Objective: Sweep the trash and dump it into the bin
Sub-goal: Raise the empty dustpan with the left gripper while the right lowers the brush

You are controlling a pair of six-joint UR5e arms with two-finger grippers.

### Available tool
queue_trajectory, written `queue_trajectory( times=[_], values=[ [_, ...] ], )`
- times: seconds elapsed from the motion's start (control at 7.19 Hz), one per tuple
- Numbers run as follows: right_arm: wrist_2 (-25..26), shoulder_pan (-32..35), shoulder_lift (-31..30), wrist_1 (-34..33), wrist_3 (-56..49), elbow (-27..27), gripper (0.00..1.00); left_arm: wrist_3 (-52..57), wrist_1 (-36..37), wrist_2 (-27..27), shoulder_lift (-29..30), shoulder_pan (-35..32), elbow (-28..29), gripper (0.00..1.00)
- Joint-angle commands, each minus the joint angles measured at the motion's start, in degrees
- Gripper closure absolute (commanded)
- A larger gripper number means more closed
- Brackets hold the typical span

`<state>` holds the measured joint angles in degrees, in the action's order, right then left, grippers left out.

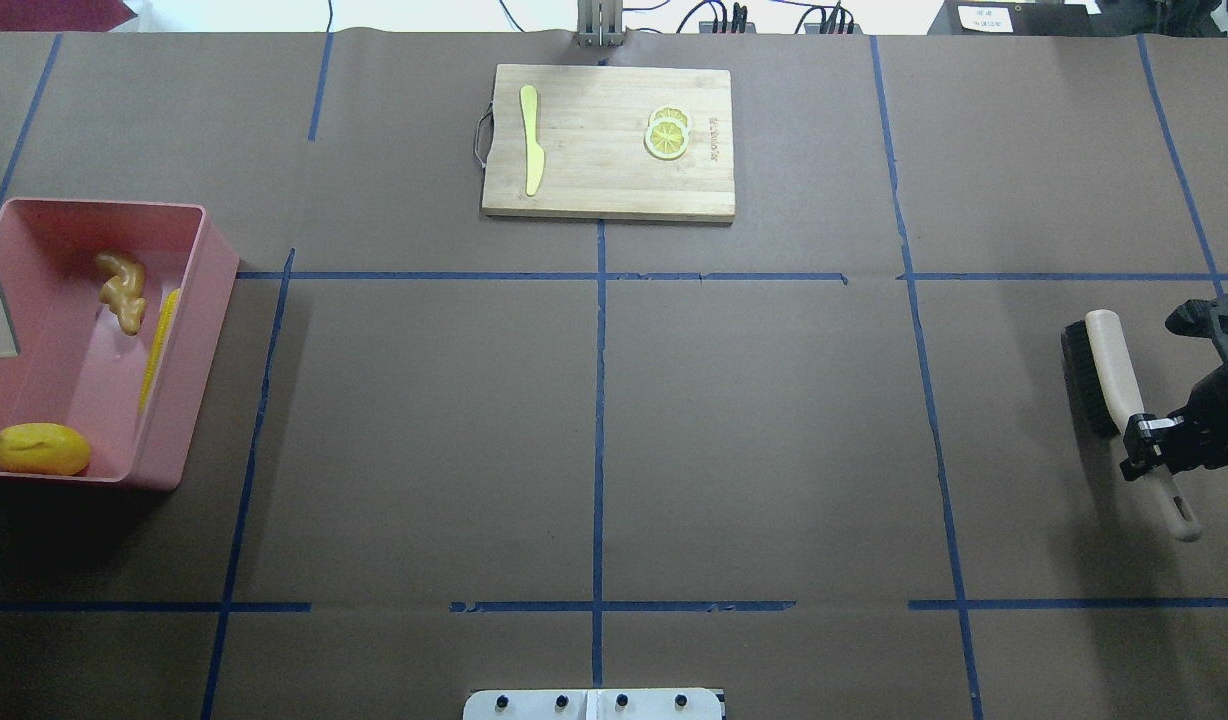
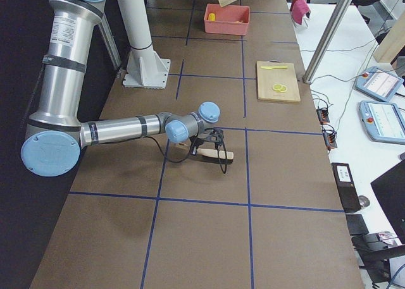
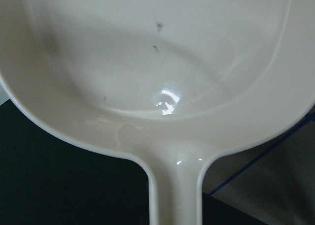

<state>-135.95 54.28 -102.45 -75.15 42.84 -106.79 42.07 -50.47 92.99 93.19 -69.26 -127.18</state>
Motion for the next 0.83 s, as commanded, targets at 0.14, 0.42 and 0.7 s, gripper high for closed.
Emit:
queue_trajectory(
  times=[0.14,0.42,0.7],
  values=[
    [0.25,-0.06,-0.03,0.00,0.23,-0.43,0.01,0.03,-0.24,0.18,0.59,0.00,-0.43,0.97],
    [0.60,0.21,-0.03,0.09,0.14,-1.74,0.01,0.21,-0.24,4.96,2.68,0.00,-3.24,0.97],
    [2.80,4.92,0.58,0.00,0.14,-2.37,0.01,-0.41,-1.64,13.32,6.29,0.00,-4.83,0.97]
  ],
)
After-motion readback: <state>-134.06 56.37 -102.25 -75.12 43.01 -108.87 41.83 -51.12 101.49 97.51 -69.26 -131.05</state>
